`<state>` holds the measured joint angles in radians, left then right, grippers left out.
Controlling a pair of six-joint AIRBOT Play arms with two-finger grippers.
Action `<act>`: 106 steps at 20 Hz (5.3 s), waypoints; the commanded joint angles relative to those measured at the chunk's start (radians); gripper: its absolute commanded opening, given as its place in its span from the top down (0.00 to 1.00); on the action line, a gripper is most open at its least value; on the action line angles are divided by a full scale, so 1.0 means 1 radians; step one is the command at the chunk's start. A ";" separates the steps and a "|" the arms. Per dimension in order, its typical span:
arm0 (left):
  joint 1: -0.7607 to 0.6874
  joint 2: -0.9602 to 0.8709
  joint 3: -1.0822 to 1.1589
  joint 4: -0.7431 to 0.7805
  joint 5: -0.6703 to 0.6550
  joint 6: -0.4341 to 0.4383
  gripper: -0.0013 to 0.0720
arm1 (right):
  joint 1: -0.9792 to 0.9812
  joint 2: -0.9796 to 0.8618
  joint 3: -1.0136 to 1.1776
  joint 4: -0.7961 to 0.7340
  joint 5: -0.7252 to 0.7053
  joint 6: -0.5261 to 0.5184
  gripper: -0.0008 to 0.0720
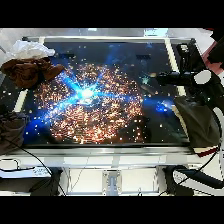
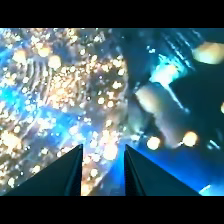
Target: Fold the shirts.
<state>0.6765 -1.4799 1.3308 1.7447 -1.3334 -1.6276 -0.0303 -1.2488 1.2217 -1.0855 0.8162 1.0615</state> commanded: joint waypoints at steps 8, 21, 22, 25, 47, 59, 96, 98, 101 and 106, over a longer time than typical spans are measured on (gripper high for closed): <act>0.014 -0.124 -0.008 -0.135 0.136 0.008 0.95 | 0.001 0.000 0.000 0.031 0.006 0.043 0.57; -0.634 -0.124 -0.006 -0.829 0.015 0.313 0.97 | 0.001 0.000 0.000 0.039 0.282 0.043 0.57; -0.738 -0.124 -0.006 -0.828 0.046 0.330 0.97 | 0.001 0.001 0.000 0.039 0.282 0.043 0.57; -0.995 -0.124 -0.006 -0.828 0.176 0.331 0.97 | 0.000 0.001 0.000 0.034 0.280 0.042 0.56; -0.705 -0.256 0.420 -0.346 -0.087 -0.028 0.03 | 0.048 -0.039 -0.078 0.140 0.196 0.085 0.56; -0.703 -0.275 0.371 -0.573 -0.169 0.117 0.03 | 0.177 -0.533 0.106 0.396 0.238 0.163 0.55; -0.841 -0.275 0.121 -0.626 -0.093 0.213 0.53 | -0.130 -0.417 0.431 0.017 0.584 0.349 0.88; -0.838 -0.272 0.146 -0.673 -0.061 0.211 0.53 | -0.111 -0.420 0.426 0.024 0.567 0.349 0.31; -0.838 -0.271 0.228 -0.720 -0.018 0.211 0.53 | -0.054 -0.461 0.425 0.043 0.529 0.356 0.25; -0.838 -0.271 0.317 -0.757 -0.023 0.211 0.53 | 0.072 -0.639 0.426 0.142 0.433 0.356 0.25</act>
<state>-0.1604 -1.7515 1.6073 1.0138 -1.3571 -1.4166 -0.0196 -1.8019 1.6470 -0.9920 1.3033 1.4155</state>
